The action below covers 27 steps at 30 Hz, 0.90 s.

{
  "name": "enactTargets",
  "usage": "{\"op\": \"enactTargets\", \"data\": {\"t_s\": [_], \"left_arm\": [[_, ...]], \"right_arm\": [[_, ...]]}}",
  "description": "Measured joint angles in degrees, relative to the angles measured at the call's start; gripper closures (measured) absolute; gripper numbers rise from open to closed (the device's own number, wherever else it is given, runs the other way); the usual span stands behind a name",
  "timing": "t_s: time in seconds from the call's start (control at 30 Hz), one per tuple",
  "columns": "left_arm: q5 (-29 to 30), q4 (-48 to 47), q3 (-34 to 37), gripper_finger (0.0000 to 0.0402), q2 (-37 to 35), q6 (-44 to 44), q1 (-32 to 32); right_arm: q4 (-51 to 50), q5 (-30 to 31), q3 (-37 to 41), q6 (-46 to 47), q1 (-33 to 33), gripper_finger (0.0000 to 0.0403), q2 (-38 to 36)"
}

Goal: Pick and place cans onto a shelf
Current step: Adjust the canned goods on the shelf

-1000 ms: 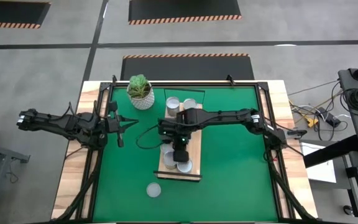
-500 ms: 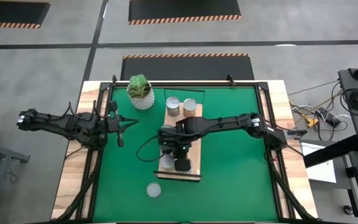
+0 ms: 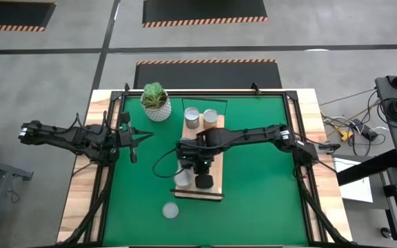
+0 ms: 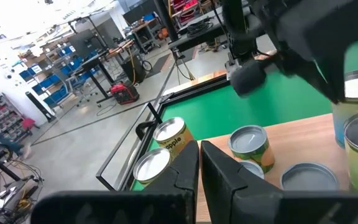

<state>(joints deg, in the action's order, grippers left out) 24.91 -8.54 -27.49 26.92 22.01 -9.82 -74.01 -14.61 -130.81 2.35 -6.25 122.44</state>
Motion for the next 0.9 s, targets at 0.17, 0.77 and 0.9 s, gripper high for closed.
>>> {"op": "enactTargets", "data": {"t_s": [0.17, 0.77, 0.9], "left_arm": [[0.0, 0.0, 0.0, 0.0402, 0.0, 0.01, 0.0], [0.0, 0.0, -0.02, 0.0402, 0.37, 0.01, 0.0], [0.0, 0.0, -0.02, 0.0402, 0.37, 0.01, 0.0]], "right_arm": [[-5.77, 2.66, -0.13, 6.21, -0.12, 0.0392, -4.25], [1.09, -4.55, 24.39, 16.94, -2.74, 0.0392, -10.67], [5.21, -7.02, 26.8, 16.09, -3.0, 0.0392, -10.67]]}}
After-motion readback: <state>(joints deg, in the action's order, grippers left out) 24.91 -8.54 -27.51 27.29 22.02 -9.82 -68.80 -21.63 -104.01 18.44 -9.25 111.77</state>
